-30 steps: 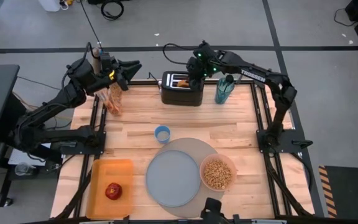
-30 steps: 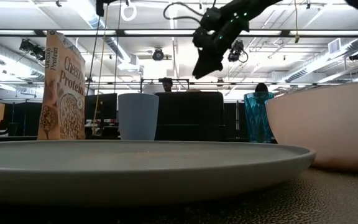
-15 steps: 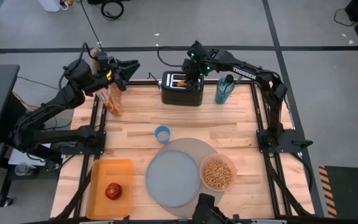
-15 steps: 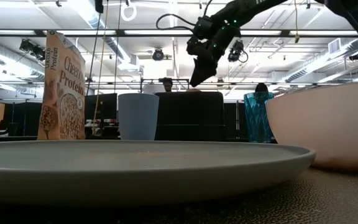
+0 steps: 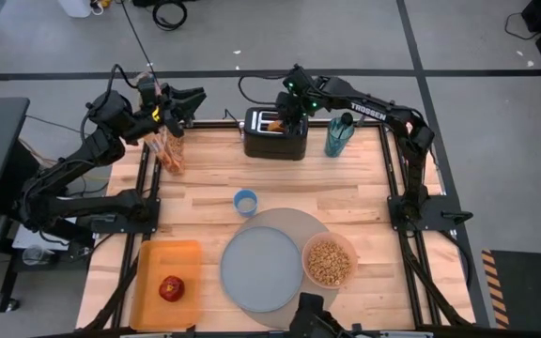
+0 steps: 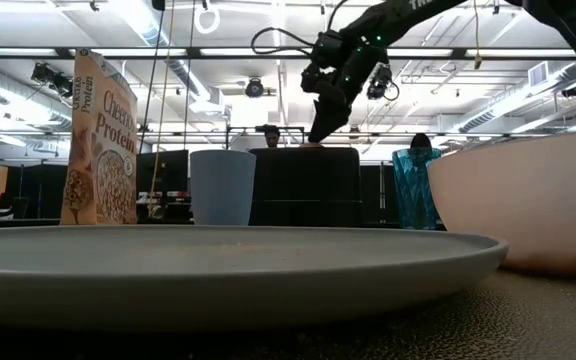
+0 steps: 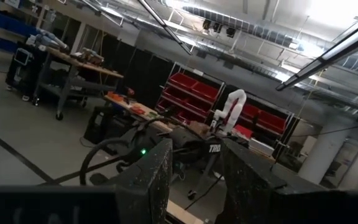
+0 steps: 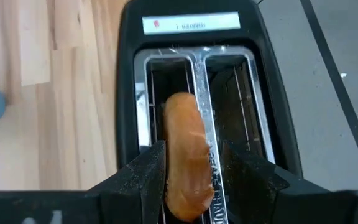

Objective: Arrange a breakfast setting
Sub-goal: Put the bagel bread from the toaster on the gray plate

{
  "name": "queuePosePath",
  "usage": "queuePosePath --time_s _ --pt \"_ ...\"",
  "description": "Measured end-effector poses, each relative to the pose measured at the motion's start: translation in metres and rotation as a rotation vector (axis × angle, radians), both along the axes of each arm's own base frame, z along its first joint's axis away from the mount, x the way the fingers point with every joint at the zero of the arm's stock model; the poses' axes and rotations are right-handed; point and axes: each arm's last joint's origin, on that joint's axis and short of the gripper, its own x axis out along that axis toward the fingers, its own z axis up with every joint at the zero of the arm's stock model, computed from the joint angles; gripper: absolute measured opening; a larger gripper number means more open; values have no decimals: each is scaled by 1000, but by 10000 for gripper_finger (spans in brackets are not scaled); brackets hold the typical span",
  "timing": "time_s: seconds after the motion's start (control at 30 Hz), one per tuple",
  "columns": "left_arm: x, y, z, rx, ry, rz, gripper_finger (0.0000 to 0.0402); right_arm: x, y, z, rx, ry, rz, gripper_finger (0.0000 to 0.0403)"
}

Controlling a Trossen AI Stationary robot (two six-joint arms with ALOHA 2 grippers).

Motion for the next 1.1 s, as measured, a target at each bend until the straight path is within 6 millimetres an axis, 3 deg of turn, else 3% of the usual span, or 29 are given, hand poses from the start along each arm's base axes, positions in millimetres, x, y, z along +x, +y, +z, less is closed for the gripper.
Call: queuePosePath --time_s 0.27,1.1 --pt "0 0 0 0 1 0 144 0 1 -12 8 18 -1 168" --pt "0 0 0 -13 -3 -23 144 13 2 -21 13 -17 20 159"
